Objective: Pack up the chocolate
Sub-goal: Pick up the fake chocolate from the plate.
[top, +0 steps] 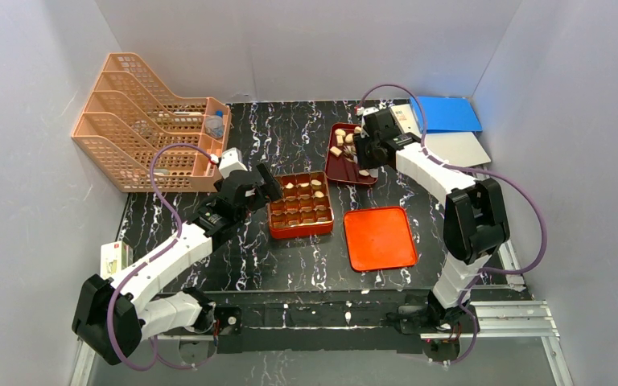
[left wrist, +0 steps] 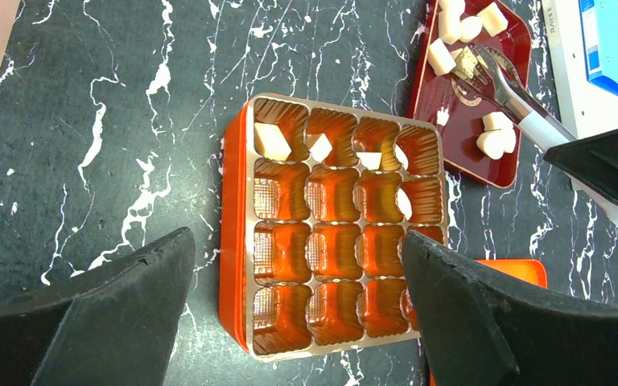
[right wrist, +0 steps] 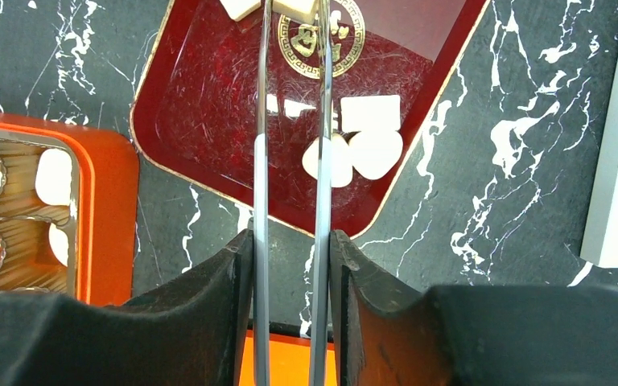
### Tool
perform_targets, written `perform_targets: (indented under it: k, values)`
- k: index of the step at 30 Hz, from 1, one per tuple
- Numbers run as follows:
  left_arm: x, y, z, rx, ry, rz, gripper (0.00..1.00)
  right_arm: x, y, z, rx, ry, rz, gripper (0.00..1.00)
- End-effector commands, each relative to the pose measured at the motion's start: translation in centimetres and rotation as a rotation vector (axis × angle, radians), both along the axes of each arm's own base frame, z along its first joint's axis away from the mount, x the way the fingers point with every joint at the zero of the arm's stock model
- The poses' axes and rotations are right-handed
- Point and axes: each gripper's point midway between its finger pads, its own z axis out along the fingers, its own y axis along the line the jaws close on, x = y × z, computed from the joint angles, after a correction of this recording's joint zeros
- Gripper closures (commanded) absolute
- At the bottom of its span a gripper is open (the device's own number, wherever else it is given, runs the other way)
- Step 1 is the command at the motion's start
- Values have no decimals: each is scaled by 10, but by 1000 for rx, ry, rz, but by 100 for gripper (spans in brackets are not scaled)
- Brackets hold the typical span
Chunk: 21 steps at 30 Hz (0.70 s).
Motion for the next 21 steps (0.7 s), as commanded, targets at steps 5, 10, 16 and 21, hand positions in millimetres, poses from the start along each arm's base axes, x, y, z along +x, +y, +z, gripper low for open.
perform_targets:
  k: [5,10,16,21]
  values:
    - [-1,5,1,3,-6,8,2,19,6,23,27,-64,-9,56]
    - [-1,5,1,6,-6,7,2,21,6,17,21,-56,-10,55]
    - [-1,6,-1,8,-4,10,2,22,5,6,8,-37,-16,56]
    - [0,5,-2,11,-1,8,2,22,4,0,-2,-31,-22,62]
